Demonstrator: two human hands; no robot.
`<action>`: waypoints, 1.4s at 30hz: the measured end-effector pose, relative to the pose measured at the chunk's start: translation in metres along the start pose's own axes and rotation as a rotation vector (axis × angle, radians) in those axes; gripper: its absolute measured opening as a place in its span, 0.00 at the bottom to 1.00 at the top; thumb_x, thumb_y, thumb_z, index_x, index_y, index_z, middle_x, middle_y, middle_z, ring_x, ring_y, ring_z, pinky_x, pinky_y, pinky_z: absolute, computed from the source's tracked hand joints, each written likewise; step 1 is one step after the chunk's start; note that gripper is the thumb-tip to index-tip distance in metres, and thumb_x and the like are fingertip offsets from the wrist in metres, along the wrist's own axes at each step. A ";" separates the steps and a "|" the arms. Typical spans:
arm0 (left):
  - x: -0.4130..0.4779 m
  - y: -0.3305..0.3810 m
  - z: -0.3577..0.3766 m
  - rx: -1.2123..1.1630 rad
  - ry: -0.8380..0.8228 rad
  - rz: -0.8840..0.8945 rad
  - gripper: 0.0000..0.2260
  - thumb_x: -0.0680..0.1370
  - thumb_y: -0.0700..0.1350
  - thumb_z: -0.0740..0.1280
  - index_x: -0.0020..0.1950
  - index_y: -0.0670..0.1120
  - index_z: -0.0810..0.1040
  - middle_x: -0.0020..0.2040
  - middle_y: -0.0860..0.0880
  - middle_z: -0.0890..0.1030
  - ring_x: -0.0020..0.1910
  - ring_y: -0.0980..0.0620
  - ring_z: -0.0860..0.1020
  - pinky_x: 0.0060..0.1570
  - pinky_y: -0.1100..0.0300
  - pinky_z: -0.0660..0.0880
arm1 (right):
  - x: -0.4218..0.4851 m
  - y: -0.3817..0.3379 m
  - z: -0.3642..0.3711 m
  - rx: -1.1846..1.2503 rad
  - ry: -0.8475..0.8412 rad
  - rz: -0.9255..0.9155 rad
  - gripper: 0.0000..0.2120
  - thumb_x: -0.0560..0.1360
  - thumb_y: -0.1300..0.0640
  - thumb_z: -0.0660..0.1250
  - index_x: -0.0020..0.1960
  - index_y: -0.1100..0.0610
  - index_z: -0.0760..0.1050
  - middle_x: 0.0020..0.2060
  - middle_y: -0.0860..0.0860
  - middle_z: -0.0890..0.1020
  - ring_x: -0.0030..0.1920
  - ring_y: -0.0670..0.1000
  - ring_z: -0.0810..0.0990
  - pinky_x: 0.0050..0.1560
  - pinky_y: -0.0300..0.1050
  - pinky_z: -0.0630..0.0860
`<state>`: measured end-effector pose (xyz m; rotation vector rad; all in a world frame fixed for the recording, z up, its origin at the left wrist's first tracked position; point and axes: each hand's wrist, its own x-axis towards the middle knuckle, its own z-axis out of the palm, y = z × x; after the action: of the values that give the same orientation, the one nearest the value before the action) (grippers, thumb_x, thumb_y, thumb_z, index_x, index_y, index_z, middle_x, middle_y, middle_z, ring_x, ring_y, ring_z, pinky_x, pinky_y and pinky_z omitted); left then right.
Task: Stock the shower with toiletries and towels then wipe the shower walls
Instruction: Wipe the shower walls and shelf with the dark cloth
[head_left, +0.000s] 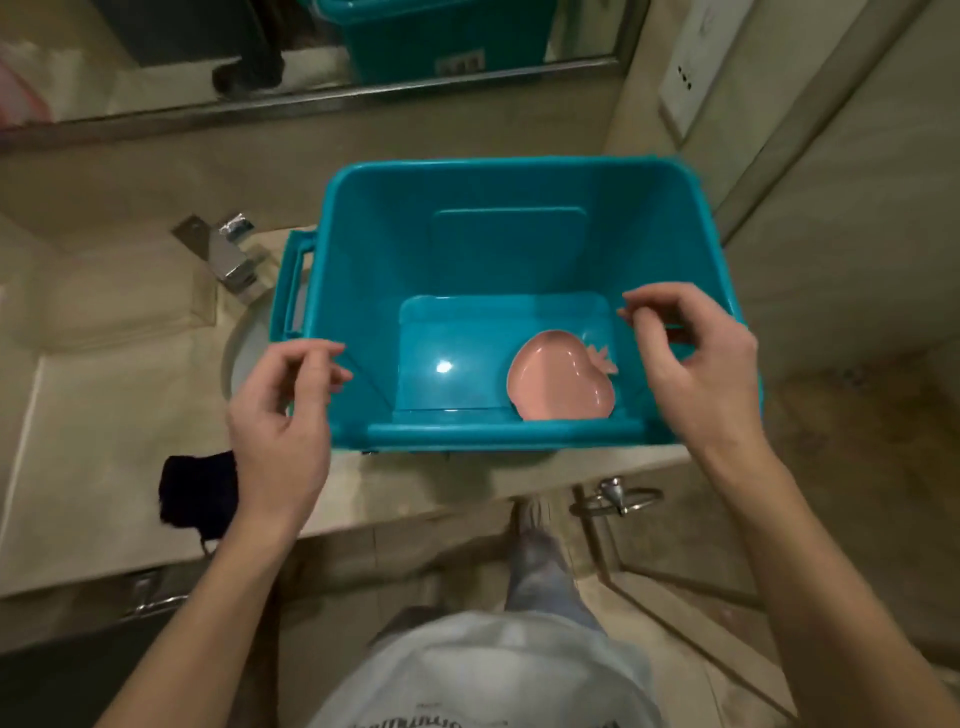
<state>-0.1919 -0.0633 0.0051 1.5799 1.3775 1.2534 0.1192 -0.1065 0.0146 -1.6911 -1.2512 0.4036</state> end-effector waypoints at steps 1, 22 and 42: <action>0.014 0.005 0.014 0.059 -0.047 0.020 0.08 0.83 0.47 0.62 0.54 0.46 0.80 0.46 0.49 0.82 0.48 0.52 0.81 0.51 0.58 0.76 | 0.021 0.010 0.002 -0.039 -0.094 0.014 0.08 0.79 0.60 0.66 0.55 0.52 0.80 0.47 0.44 0.85 0.48 0.45 0.83 0.55 0.41 0.78; 0.067 0.010 0.022 0.453 0.241 -0.101 0.08 0.81 0.42 0.66 0.59 0.48 0.81 0.54 0.57 0.82 0.55 0.59 0.80 0.51 0.70 0.74 | 0.115 -0.044 0.139 0.037 -0.841 -0.356 0.12 0.78 0.54 0.64 0.61 0.49 0.78 0.54 0.43 0.84 0.57 0.46 0.81 0.61 0.50 0.76; -0.008 -0.265 -0.160 0.714 0.159 -1.000 0.29 0.75 0.58 0.70 0.68 0.41 0.70 0.61 0.39 0.77 0.60 0.36 0.76 0.57 0.44 0.76 | -0.036 -0.169 0.367 -0.752 -1.383 -0.521 0.15 0.80 0.52 0.60 0.63 0.57 0.71 0.54 0.55 0.79 0.55 0.60 0.78 0.44 0.49 0.67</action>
<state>-0.4271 -0.0318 -0.1946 0.8802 2.4439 0.2711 -0.2534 0.0466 -0.0326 -1.4579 -3.0643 0.9130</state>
